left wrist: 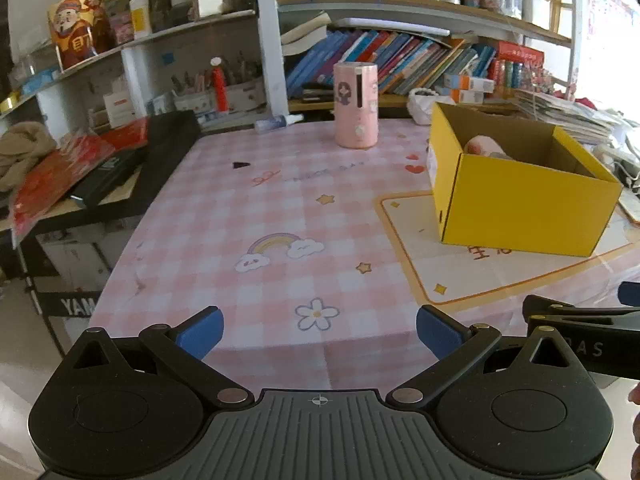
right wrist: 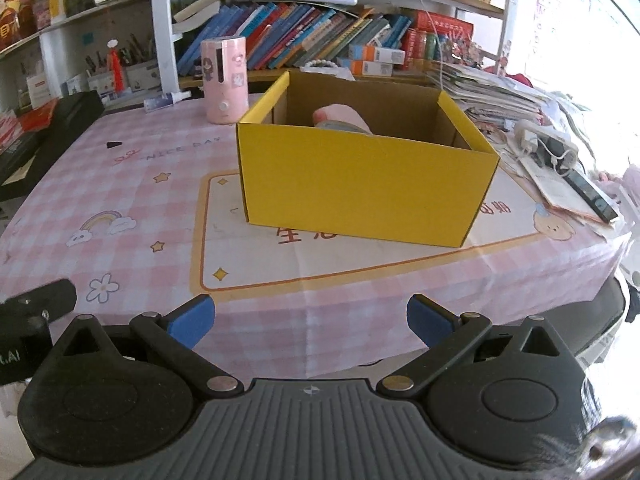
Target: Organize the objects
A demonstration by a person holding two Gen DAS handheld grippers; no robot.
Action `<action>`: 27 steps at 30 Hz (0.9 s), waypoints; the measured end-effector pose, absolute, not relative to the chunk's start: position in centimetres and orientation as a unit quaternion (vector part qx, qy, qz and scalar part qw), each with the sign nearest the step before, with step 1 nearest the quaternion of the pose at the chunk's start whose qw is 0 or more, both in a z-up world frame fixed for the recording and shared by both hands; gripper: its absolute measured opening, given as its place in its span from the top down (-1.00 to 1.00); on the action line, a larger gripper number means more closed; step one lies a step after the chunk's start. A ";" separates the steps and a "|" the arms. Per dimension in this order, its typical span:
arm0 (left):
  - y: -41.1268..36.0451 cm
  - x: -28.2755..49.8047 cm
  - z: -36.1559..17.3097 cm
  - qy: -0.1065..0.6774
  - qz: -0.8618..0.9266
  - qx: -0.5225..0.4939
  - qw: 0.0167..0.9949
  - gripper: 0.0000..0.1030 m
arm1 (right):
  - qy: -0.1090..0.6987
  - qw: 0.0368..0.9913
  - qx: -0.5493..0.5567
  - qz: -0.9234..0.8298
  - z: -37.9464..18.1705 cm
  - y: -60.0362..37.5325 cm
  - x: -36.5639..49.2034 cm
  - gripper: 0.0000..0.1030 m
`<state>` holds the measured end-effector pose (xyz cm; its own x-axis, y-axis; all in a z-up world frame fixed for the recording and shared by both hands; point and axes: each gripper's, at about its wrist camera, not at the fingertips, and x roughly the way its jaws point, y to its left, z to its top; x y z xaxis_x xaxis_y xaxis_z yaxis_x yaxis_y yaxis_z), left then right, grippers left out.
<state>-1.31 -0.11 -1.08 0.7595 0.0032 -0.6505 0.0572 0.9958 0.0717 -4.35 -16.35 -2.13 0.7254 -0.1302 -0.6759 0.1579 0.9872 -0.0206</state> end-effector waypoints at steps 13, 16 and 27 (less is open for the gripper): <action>-0.3 -2.0 -1.2 0.353 -0.011 0.045 0.935 -1.00 | 0.366 0.928 0.010 -0.075 -2.0 -15.6 -5.0 -1.00; -0.3 -2.1 -1.2 0.355 -0.011 0.044 0.934 -1.00 | 0.365 0.928 0.008 -0.076 -1.9 -15.5 -5.1 -1.00; -0.3 -2.4 -1.2 0.355 -0.014 0.044 0.934 -1.00 | 0.364 0.928 0.010 -0.080 -1.9 -15.6 -5.5 -1.00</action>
<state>-2.43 -0.33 -1.15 0.7474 0.0050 -0.6643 0.0574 0.9957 0.0721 -5.52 -15.56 -1.93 0.7217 -0.1406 -0.6778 0.1550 0.9871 -0.0397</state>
